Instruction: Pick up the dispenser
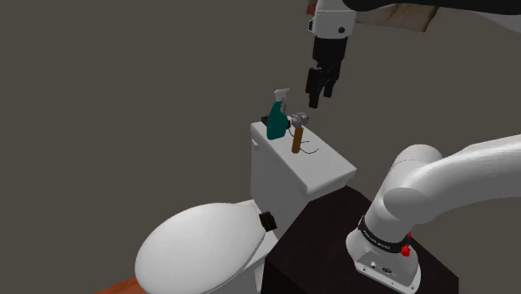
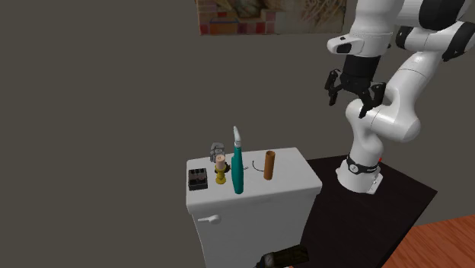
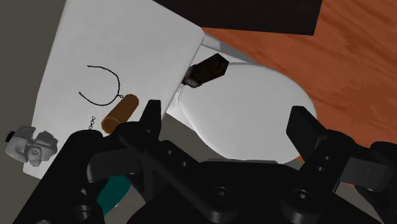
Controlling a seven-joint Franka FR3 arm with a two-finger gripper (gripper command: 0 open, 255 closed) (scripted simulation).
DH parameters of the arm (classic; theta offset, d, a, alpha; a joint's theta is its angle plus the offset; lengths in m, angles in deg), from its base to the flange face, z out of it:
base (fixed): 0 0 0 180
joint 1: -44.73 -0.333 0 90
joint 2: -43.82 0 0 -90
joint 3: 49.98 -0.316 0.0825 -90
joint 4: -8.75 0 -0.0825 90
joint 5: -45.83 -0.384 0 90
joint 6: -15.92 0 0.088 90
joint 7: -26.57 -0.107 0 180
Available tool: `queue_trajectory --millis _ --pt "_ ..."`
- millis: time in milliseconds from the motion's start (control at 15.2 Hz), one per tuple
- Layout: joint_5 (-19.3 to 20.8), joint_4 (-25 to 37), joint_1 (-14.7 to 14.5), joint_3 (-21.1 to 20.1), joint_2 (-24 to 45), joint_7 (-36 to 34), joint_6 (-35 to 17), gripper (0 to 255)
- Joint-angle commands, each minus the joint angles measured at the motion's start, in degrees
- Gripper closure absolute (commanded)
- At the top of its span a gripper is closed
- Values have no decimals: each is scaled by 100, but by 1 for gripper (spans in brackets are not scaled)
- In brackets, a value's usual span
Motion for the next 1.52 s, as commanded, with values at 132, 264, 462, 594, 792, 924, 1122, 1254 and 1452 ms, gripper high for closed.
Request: queue_trajectory --millis 132,264,462,594,792,924,1122,1254,1452 --pt "208 -182 20 210 61 346 -253 0" --pt "412 -333 45 423 159 684 -519 0" --pt "706 -500 87 745 373 1178 -943 0" --pt "888 -570 116 960 563 1499 -1238 0" --pt "1133 -611 151 1283 913 1970 -1697 0" --pt "1271 -596 167 1496 1190 2279 -2008 0" --pt "1429 -509 178 1808 1663 2742 -2477 0" --pt "1497 -409 171 2014 2013 3053 -2786 0" --pt "1524 -197 149 2308 2586 3534 -3236 0"
